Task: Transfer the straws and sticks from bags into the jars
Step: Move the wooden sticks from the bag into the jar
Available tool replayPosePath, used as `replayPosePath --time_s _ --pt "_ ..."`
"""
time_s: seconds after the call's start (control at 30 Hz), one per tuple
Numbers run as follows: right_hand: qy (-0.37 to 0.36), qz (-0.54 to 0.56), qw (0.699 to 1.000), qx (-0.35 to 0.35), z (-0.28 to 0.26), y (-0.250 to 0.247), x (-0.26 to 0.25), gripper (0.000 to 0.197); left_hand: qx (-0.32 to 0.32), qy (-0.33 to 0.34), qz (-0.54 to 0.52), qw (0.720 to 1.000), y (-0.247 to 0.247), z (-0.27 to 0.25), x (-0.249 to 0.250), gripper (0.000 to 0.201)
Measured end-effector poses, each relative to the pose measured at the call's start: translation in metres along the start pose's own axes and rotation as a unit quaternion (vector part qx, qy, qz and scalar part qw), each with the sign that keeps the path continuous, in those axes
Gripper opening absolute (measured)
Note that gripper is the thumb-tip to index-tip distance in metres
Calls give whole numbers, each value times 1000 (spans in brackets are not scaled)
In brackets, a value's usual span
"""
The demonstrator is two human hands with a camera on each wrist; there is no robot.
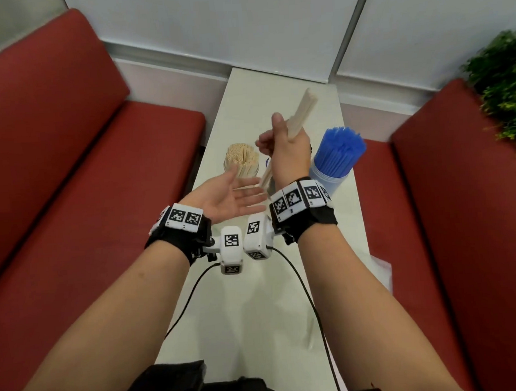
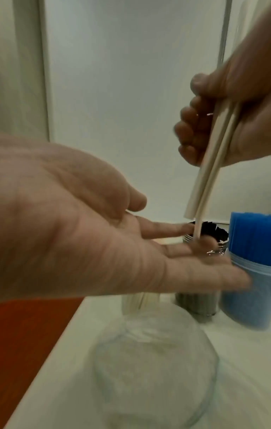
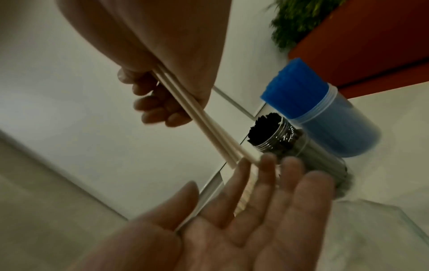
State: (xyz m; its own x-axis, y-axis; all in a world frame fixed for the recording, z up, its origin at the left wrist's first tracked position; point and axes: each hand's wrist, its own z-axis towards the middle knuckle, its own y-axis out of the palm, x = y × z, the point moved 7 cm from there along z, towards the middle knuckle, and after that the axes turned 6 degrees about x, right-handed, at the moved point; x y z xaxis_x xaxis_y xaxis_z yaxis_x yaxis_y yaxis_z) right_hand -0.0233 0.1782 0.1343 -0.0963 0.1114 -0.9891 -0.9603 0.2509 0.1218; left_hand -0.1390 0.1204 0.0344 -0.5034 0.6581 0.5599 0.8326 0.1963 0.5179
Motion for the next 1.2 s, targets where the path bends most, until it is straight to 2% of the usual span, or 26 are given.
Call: replayPosePath --time_s 0.07,0.17,0.2,0.33,0.4,0.53,0.63,0.7,0.77,0.8,0.87,0.9,1.0,1.1,1.2 --pt "1 16 1000 -20 -4 5 -1 29 -7 -33 -6 999 8 -2 -7 59" --pt "10 23 998 -66 -11 9 0 29 36 -49 6 998 1 1 -12 60" --pt "13 31 996 -82 -13 12 -1 29 31 -57 -12 998 1 3 -15 58" --pt "10 -2 987 -158 -23 23 3 26 -54 -72 -97 991 8 8 -21 46" --pt "26 -7 981 -190 -27 26 9 23 -73 -69 -112 989 6 11 -20 42" --pt "45 -5 981 -190 -17 26 18 21 -34 -66 -94 993 -8 24 -17 34" --pt "55 -49 974 -216 -6 29 27 26 -17 -81 -60 995 -16 36 -21 28" --pt "48 -133 958 -251 2 31 32 30 -13 -79 -54 995 -21 46 -21 29" --pt "52 -261 920 -287 13 31 38 26 -1 -65 -50 997 -28 57 -19 30" --pt "71 -305 899 -305 18 31 42 21 6 -57 -46 997 -31 62 -18 30" --pt "136 -323 877 -328 24 32 49 13 11 -42 -39 998 -35 71 -15 28" --pt "153 -325 873 -329 27 34 51 14 13 -35 -36 999 -36 75 -13 26" --pt "141 -346 873 -313 45 42 50 22 38 -16 -67 997 -42 88 -6 30" --pt "134 -354 879 -290 64 49 47 20 80 -5 -121 989 -53 101 -3 33" --pt "129 -383 872 -276 79 53 48 14 90 -8 -133 987 -59 111 -6 30"
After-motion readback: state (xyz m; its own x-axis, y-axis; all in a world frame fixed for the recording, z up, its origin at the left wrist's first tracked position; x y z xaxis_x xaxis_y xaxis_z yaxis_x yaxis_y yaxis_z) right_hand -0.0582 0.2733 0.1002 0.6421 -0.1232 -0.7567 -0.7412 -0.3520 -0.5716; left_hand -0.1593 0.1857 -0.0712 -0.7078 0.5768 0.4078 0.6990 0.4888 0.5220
